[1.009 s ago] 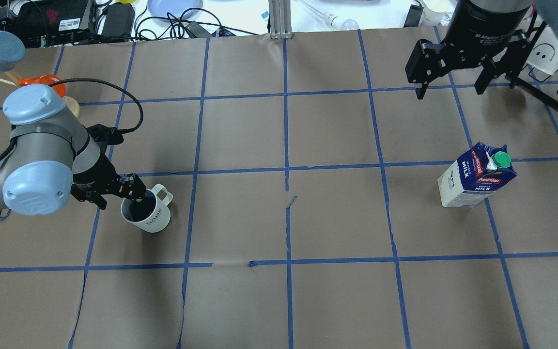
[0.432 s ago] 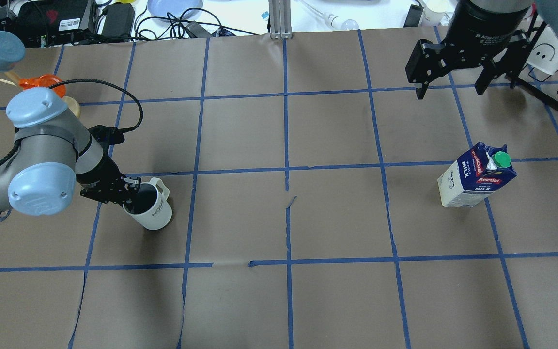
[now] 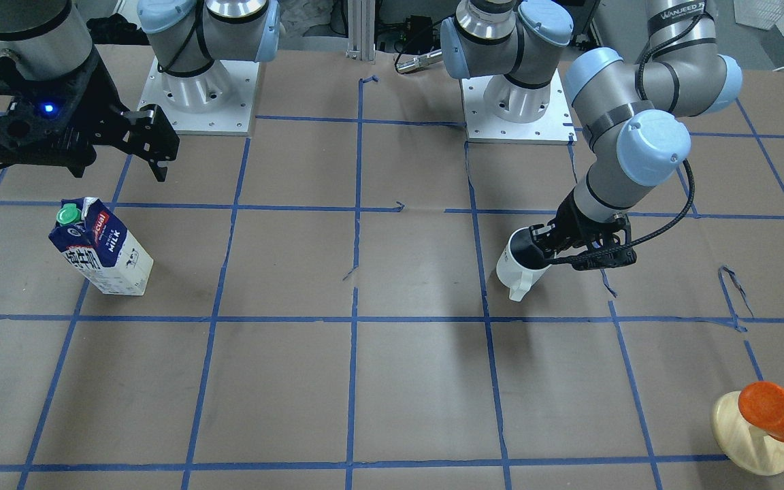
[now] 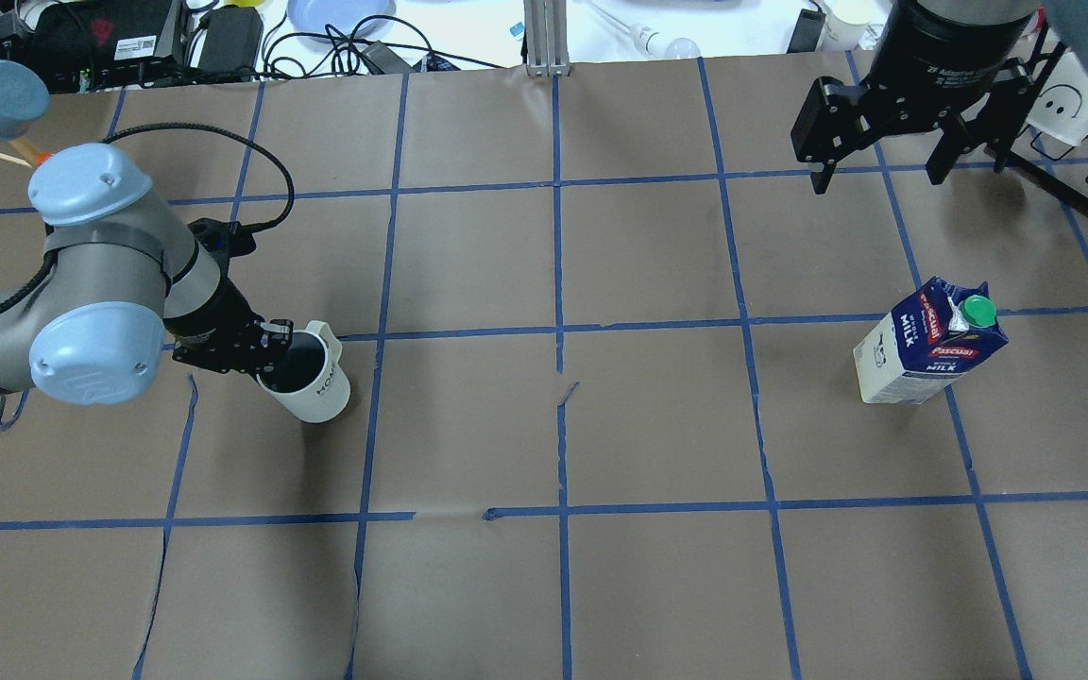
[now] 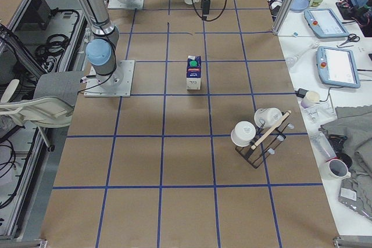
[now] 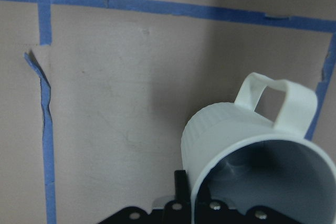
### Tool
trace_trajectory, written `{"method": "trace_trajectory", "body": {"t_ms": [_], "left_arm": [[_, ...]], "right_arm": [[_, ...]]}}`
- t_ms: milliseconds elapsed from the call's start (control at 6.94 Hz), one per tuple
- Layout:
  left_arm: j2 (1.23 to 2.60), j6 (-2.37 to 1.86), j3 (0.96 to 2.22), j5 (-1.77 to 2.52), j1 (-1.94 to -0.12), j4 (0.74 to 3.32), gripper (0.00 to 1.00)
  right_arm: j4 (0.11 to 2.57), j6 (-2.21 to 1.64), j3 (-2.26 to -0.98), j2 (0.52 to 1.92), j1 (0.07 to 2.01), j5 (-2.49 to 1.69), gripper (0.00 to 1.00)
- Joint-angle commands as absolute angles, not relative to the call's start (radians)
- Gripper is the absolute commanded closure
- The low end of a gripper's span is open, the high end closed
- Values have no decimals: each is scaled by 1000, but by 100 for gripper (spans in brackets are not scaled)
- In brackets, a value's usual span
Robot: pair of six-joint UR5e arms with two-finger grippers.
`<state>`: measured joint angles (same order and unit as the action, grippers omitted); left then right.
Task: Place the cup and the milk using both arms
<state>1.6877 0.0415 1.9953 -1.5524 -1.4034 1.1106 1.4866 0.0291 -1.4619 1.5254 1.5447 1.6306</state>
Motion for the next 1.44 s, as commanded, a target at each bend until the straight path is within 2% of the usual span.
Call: {"method": "trace_trajectory", "body": {"t_ms": [0, 144, 432, 721, 1009, 1153, 1297], "left_arm": [[1727, -162, 1854, -1499, -1564, 1144, 95], [1749, -242, 1835, -1484, -1625, 1126, 95], [1849, -329, 1778, -1413, -1736, 920, 95], [1945, -379, 1691, -1449, -1811, 914, 95], [1969, -382, 1703, -1500, -1856, 920, 94], [1976, -377, 1704, -1502, -1861, 919, 93], [1977, -385, 1701, -1500, -1864, 913, 86]], "right_arm": [[1486, 29, -1462, 1525, 1545, 1631, 0], [1486, 32, -1462, 1525, 1545, 1631, 0], [1486, 34, -1462, 1525, 1543, 1632, 0], [1486, 32, -1462, 1525, 1543, 1634, 0], [1486, 32, -1462, 1525, 1543, 1634, 0], [1485, 32, -1462, 1525, 1543, 1634, 0], [1485, 32, -1462, 1525, 1543, 1634, 0]]}}
